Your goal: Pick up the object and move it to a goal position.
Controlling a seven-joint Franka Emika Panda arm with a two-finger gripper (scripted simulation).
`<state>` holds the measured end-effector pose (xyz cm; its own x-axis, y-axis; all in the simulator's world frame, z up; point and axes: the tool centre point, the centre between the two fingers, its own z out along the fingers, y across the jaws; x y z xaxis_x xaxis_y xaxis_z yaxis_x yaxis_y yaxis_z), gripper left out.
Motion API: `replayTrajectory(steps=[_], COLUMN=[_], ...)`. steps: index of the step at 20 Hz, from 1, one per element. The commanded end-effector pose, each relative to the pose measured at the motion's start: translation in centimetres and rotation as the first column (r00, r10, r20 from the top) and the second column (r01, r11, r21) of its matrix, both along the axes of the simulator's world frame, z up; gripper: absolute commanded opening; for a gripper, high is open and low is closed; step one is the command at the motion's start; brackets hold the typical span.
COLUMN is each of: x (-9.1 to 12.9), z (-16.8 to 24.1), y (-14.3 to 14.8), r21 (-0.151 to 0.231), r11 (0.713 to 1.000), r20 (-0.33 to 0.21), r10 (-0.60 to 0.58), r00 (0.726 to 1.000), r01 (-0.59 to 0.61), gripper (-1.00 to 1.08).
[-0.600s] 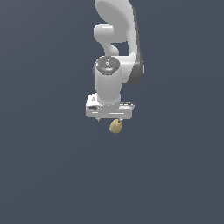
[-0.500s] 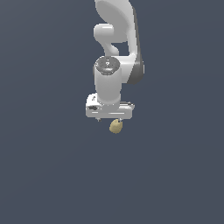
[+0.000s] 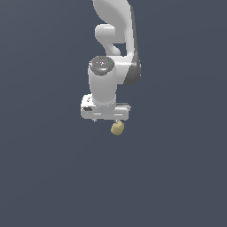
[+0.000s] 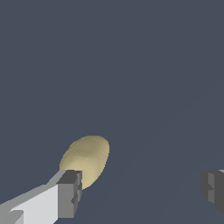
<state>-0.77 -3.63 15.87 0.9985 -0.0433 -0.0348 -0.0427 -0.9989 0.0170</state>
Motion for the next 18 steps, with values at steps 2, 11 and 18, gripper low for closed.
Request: replayTrajectory(steps=[2,11,18], x=[0.0,-0.8,-2.2], z=[0.0,-1.3,-3.3], y=[0.0,2.1,5.1], r21=[0.0,0.004,0.012], r11=[1.0,1.0,0.997], r20=[-0.001,0.012,0.029], r10=[0.002,-0.028,-0.075], r00=[1.0,1.0,0.997], r01=[-0.002,0.028,0.075], gripper=[1.0,1.0,1.0])
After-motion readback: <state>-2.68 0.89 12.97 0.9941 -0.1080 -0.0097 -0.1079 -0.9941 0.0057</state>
